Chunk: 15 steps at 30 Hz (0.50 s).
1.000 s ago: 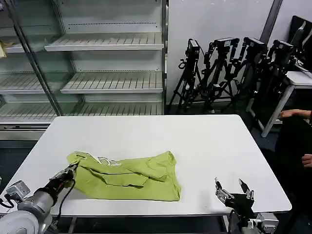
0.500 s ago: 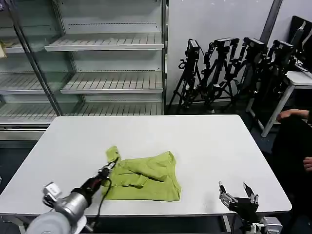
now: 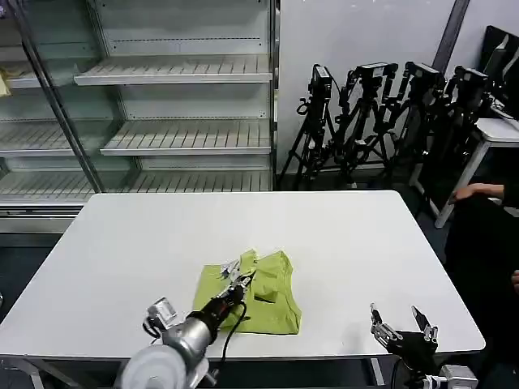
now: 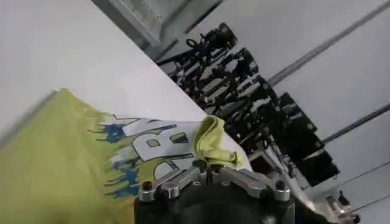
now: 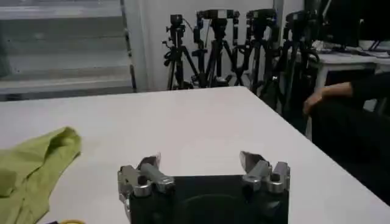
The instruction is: Fold and organize the clothes.
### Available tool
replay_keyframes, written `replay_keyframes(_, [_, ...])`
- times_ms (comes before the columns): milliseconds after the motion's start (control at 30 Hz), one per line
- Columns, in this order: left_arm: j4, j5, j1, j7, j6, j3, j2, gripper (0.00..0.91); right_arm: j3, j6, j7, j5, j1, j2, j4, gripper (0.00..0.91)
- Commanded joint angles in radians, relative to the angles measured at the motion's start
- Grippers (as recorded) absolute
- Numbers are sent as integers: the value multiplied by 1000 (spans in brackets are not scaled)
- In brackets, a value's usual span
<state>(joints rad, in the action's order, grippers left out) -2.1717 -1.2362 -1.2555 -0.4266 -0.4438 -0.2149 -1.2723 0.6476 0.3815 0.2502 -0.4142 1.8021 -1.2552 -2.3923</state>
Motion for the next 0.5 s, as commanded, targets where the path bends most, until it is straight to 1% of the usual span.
replay_keyframes(33, [68,131,73,-26,4,117,-41,907,2,-2,2,2,10,-3,-7,907])
replay_keyframes(300, [63,99,78,-39,19,70,-57,907,-22,0,4,15,-2,-8,-6,907])
replay_keyframes(400, [24,90,51,-36,16,33,-43,907,-26,0,3,16,-6,-10,-3,907])
replay_keyframes(500, [-21,92,10,-35,8,-34,-11,907,-31,-1,2,16,-14,-13,2,907])
